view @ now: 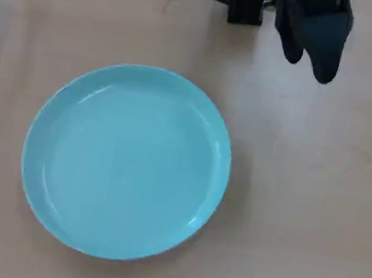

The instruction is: Move the green bowl from right to left

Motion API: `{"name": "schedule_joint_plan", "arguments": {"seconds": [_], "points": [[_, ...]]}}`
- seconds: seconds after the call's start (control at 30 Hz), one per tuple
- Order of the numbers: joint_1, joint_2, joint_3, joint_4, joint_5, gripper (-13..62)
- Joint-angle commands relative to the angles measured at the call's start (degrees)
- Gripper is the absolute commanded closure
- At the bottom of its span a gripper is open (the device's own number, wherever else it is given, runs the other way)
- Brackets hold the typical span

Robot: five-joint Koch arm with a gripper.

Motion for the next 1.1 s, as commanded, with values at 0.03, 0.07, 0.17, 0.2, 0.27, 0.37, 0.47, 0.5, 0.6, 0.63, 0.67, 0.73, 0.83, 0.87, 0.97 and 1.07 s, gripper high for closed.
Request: {"name": "schedule_joint_plan", "arguments": {"seconds": [0.03, 0.07, 0.17, 0.2, 0.27, 0.37, 0.47, 0.5, 0.6, 0.63, 0.67, 0.73, 0.83, 0.87, 0.97, 1.07], "points": [[-0.4, 1.6, 9.2, -9.6, 0.4, 10.1], [-0.4, 1.6, 9.2, -9.6, 0.4, 10.1], [-0.4, 1.6, 9.2, -9.6, 0.4, 10.1], [-0.4, 1.6, 9.2, -9.6, 0.4, 10.1], [-0.4, 1.6, 9.2, -9.6, 0.4, 10.1], [-0.4, 1.6, 9.2, -9.6, 0.4, 10.1], [-0.4, 1.6, 9.2, -9.6, 1.2, 10.1], [-0.2, 1.6, 9.2, -9.5, 2.3, 10.1], [0.4, 1.7, 9.3, -9.2, 6.9, 10.1], [0.9, 1.8, 9.2, -9.2, 8.9, 10.1], [1.3, 1.8, 9.2, -9.1, 10.8, 10.1], [2.7, 2.0, 9.2, -9.0, 15.2, 10.1], [6.3, 2.1, 9.4, -8.6, 21.7, 10.1], [7.8, 2.2, 9.6, -8.3, 23.8, 10.1], [12.5, 2.7, 10.5, -4.7, 29.4, 10.1], [16.9, 3.3, 10.7, -0.5, 35.6, 10.1]]}}
